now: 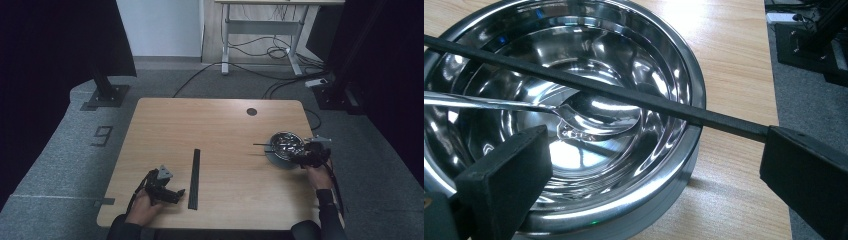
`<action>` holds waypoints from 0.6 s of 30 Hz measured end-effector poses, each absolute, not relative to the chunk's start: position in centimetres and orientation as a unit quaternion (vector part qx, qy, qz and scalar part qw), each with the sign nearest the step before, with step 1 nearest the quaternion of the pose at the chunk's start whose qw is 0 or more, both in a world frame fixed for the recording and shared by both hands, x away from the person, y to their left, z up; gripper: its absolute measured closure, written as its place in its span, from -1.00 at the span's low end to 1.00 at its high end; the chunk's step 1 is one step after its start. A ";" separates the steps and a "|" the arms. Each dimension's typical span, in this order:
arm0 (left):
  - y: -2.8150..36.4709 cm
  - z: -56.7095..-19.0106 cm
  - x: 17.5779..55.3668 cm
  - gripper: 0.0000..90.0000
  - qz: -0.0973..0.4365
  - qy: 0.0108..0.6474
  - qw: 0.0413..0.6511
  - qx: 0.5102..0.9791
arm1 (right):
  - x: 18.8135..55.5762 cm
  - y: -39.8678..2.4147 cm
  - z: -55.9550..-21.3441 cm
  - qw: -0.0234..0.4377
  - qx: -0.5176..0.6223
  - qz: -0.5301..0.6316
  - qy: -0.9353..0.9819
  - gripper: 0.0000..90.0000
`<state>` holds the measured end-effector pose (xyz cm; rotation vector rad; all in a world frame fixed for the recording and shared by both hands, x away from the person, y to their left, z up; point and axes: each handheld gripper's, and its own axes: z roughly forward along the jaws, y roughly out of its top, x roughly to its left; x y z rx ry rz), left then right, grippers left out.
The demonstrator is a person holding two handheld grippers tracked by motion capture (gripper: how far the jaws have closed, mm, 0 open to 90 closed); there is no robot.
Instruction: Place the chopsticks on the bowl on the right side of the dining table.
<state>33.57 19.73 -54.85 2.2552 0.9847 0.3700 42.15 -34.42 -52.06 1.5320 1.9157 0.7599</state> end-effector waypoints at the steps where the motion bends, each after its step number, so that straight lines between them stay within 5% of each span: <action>1: 19.7 -54.9 33.6 -1.00 0.141 0.375 0.321 0.858 | 42.2 -34.4 -52.1 0.283 0.573 0.283 0.715 -1.00; 18: 19.7 -54.9 33.6 -1.00 0.141 0.375 0.321 0.858 | 38.8 -34.3 -49.9 0.285 0.541 0.307 0.729 -1.00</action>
